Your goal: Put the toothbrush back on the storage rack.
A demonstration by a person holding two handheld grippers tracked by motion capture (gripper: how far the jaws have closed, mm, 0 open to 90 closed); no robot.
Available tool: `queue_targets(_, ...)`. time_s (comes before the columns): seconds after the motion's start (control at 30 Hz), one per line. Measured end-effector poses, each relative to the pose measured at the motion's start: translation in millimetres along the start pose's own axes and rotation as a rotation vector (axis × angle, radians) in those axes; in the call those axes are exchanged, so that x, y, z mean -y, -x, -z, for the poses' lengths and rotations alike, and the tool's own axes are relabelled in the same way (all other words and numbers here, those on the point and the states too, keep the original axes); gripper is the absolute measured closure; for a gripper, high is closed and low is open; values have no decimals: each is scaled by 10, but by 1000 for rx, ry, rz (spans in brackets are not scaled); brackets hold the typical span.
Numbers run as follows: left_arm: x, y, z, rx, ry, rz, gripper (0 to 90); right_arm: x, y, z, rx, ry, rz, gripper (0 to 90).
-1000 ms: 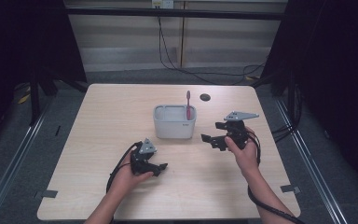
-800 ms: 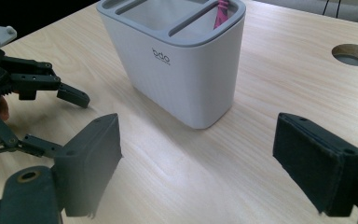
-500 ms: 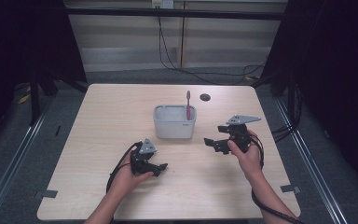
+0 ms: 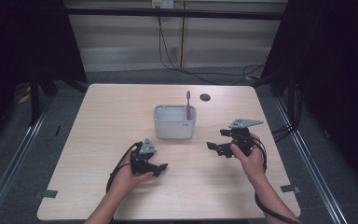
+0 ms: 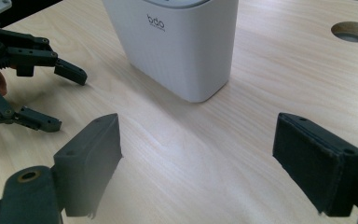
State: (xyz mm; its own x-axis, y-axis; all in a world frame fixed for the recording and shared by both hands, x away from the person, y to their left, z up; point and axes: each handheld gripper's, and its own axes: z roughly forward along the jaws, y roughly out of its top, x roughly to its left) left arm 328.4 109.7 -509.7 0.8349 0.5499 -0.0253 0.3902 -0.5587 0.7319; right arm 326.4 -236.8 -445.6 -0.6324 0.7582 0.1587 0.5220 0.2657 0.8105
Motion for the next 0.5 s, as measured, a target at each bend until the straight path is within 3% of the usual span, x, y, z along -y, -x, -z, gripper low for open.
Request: queue_targets(0.5, 0, 1, 1, -1, 0, 1, 205, 203, 51, 15, -4, -40, -3, 150)
